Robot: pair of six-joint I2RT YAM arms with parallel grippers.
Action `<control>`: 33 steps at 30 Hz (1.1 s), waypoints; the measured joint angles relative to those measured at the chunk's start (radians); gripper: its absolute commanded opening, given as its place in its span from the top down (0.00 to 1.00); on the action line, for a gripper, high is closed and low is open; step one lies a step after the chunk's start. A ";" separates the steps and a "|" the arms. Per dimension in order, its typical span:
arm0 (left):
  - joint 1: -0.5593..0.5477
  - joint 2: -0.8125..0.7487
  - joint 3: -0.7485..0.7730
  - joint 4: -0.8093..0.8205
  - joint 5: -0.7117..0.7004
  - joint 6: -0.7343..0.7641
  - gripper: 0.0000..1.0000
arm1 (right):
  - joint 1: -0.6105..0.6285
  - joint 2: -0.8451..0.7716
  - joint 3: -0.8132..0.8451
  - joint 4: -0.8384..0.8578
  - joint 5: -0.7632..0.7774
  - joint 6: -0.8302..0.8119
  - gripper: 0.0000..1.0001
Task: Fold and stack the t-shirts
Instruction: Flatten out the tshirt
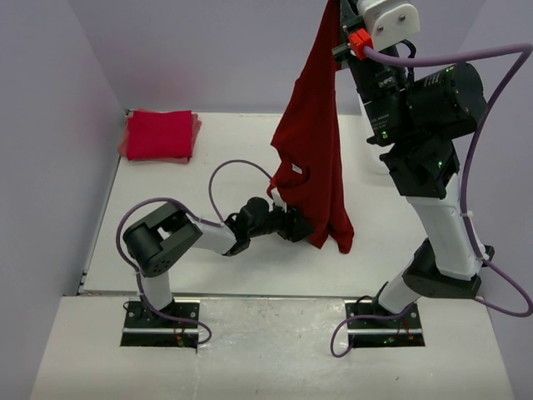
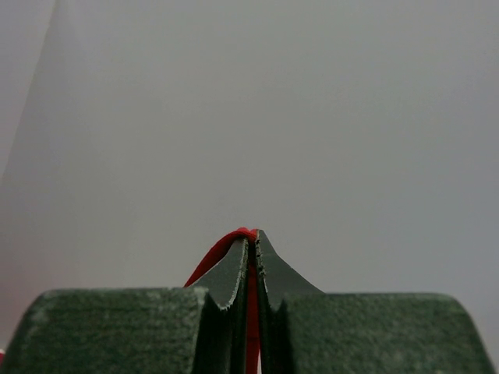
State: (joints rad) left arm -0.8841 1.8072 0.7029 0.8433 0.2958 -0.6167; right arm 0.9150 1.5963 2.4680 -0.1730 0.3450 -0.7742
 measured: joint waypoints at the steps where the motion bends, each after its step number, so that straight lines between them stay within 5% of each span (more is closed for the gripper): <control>1: 0.000 0.014 0.017 0.000 0.000 0.002 0.41 | 0.000 0.000 0.000 0.000 0.000 0.000 1.00; 14: 0.000 -0.023 0.005 -0.161 -0.161 0.030 0.44 | 0.000 -0.011 -0.010 -0.003 0.000 0.000 1.00; 20: -0.001 -0.021 0.004 -0.146 -0.132 0.013 0.50 | 0.000 -0.012 -0.010 -0.004 0.000 0.003 1.00; 33: -0.072 -0.005 0.004 -0.105 -0.064 -0.051 0.45 | 0.000 -0.012 -0.010 -0.007 0.000 0.006 1.00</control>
State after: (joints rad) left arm -0.9562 1.8023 0.7067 0.7387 0.2317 -0.6678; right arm 0.9146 1.5845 2.4584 -0.1802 0.3450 -0.7681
